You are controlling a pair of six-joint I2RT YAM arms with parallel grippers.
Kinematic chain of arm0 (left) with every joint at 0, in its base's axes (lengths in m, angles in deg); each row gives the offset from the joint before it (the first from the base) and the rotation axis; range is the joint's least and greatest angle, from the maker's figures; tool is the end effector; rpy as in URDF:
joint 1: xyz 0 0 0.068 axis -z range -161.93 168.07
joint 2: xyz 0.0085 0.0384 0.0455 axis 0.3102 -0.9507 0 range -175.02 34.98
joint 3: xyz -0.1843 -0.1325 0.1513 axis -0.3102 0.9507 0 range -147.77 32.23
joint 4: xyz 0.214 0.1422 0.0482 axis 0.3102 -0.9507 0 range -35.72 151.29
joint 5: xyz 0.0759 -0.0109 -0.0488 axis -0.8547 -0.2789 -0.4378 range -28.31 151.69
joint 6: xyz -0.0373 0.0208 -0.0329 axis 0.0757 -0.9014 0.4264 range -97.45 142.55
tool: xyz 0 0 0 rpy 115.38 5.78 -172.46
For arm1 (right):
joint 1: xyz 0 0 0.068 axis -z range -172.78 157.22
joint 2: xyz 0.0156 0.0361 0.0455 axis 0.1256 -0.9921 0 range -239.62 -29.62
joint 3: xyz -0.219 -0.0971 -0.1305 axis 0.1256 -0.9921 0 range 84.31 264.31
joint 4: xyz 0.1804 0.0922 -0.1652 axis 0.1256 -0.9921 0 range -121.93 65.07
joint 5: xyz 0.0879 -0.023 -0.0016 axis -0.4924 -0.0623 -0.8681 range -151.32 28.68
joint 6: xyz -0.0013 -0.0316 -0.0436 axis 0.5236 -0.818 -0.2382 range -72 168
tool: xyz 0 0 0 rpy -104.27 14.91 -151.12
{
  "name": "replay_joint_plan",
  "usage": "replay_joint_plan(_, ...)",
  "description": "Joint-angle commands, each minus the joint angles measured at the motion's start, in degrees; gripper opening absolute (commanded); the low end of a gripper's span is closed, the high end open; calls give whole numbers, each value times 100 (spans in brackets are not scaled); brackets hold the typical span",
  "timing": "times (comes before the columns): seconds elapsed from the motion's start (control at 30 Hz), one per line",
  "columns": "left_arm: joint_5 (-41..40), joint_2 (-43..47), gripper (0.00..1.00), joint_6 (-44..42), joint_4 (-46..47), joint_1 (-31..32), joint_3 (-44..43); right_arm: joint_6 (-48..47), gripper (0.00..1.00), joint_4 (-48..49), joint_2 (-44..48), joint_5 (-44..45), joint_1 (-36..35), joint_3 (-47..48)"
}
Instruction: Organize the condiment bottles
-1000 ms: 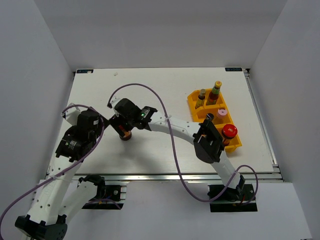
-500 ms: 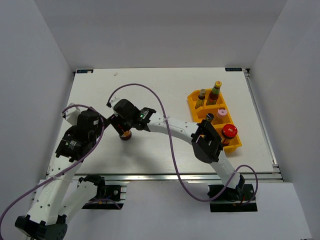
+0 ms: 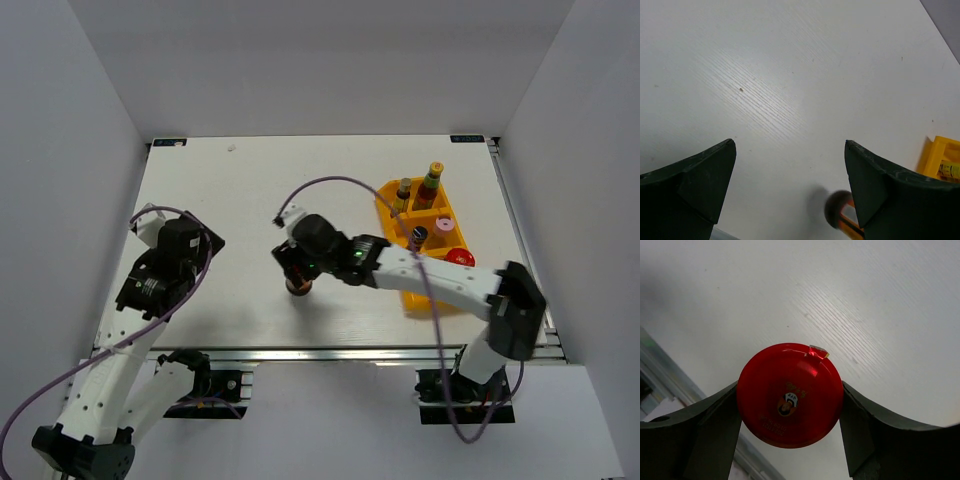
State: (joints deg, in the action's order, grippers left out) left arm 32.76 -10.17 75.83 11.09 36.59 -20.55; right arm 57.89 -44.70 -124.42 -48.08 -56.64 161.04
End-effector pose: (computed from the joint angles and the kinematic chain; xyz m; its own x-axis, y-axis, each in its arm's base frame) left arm 0.1439 -0.0301 0.3215 -0.3356 -0.6274 -0.7026 -0.5498 0.7361 -0.3947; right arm 0.1745 0.3369 0.2910 -0.4026 -0.4409 -0.8022 -0.7359 0.6770 -0.0027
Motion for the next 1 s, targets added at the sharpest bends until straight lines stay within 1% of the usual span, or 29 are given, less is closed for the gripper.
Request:
replay_joint_plan(0.0,238,-152,98,-150,474,20,127,311,20,607,1497,364,285,-473)
replay_joint_plan(0.03,282,-179,98,-168,554,20,153,434,20,432,1979,416,399,-640)
replay_joint_plan(0.1,440,-293,98,-221,808,20,241,759,20,-34,2456,645,768,-1157)
replay_joint_plan(0.13,493,-380,98,-239,870,20,250,882,20,-192,2893,724,908,-1308)
replay_joint_plan(0.17,572,-424,98,-247,915,20,250,1083,19,-438,3106,759,1232,-1449)
replay_joint_plan(0.23,616,-521,98,-300,1029,20,241,1225,19,-615,3711,803,1550,-1766)
replay_joint_plan(0.27,625,-600,98,-318,1064,20,241,1287,19,-703,3880,873,1847,-1845)
replay_joint_plan(0.33,678,-671,98,-370,1187,20,215,1428,19,-1098,4231,1067,2078,-2029)
replay_joint_plan(0.4,748,-802,98,-414,1283,20,189,1498,18,-1344,4391,1172,2324,-2144)
replay_joint_plan(0.5,818,-943,98,-441,1389,20,162,1498,17,-1389,4541,1111,2614,-2320)
replay_joint_plan(0.73,810,-1005,98,-476,1407,20,197,1490,16,-1521,4418,1199,3256,-2522)
replay_joint_plan(0.97,766,-1005,98,-502,1425,20,215,1446,15,-1530,4208,1471,3599,-2601)
